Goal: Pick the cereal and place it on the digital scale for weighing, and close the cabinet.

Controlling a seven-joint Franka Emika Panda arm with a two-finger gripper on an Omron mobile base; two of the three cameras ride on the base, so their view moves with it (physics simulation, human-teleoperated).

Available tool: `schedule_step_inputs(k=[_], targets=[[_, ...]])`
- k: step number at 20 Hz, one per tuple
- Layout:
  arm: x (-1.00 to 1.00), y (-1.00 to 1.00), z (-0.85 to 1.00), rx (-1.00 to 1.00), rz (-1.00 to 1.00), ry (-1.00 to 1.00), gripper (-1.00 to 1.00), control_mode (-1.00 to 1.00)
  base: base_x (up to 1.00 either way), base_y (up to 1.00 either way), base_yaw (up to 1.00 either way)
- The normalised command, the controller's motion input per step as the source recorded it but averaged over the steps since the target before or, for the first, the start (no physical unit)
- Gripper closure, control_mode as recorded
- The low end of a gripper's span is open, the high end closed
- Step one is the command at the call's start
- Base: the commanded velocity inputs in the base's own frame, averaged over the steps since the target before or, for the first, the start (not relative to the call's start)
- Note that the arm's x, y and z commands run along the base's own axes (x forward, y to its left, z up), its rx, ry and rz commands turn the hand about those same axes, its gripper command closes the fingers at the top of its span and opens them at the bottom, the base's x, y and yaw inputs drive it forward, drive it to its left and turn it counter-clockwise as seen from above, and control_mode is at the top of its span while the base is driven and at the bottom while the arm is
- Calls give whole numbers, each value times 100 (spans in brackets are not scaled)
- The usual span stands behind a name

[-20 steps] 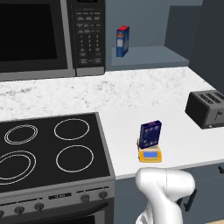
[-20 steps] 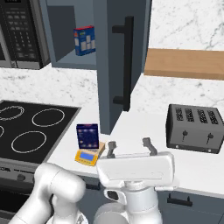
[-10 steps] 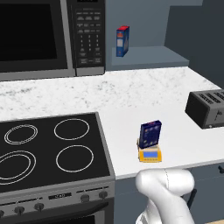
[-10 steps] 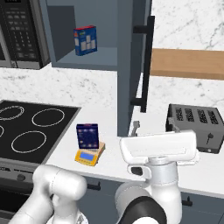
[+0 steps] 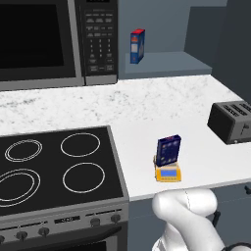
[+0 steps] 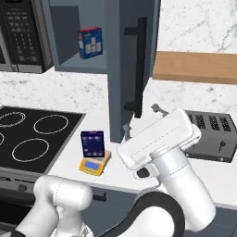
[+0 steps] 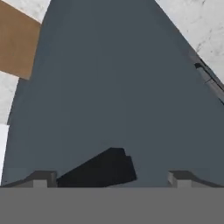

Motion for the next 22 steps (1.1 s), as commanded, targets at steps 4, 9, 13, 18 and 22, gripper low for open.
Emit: schedule_step_inputs(k=[4, 9, 13, 18, 22], targets=[[12, 100, 7, -58, 0, 7, -100, -100, 0, 0, 0], [64, 100, -11, -28, -3, 0, -100, -100, 0, 0, 0], [100, 100, -29, -5, -7, -2, -100, -100, 0, 0, 0], [100, 100, -23, 0, -7, -7, -100, -100, 0, 0, 0], [100, 100, -6, 0, -7, -11, -100, -100, 0, 0, 0]])
